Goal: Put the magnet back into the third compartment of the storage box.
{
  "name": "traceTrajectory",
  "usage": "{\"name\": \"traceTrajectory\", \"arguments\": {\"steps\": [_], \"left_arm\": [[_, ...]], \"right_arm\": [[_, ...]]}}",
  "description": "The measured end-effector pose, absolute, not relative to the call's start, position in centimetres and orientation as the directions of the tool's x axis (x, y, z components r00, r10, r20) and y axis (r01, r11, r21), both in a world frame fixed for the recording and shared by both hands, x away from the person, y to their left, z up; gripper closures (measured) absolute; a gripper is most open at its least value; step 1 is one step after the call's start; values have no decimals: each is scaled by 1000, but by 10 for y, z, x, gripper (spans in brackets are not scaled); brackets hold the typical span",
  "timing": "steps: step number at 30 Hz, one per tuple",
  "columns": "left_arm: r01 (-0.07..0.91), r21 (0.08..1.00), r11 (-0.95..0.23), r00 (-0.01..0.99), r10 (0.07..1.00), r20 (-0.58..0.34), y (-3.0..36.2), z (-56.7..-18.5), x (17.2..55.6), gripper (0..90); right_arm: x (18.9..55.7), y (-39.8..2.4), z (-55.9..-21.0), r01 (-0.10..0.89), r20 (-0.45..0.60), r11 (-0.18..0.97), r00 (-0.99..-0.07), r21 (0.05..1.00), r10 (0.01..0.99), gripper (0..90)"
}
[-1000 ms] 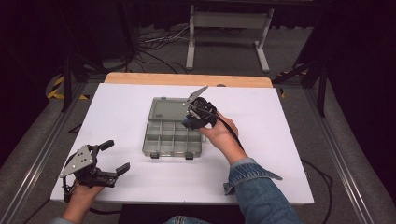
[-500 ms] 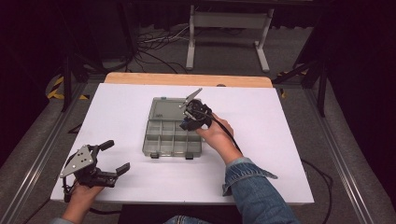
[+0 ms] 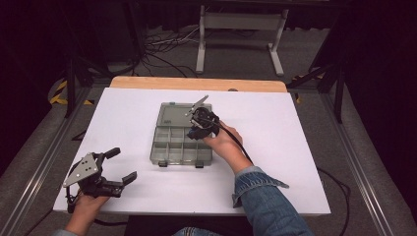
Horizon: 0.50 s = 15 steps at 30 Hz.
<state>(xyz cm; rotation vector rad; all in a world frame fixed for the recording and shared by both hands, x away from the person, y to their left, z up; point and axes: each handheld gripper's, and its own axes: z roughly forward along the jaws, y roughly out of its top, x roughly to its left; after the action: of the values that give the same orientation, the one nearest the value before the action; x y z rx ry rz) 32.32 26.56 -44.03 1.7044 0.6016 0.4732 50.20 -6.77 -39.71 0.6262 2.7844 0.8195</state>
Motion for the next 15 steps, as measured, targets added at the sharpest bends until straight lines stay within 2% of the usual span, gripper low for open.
{"name": "traceTrajectory", "arguments": {"steps": [15], "left_arm": [[144,977,-156,785,619,-17,265,-440,323,3]], "right_arm": [[503,-61,-405,345,-42,774,-901,531,431,621]]}}
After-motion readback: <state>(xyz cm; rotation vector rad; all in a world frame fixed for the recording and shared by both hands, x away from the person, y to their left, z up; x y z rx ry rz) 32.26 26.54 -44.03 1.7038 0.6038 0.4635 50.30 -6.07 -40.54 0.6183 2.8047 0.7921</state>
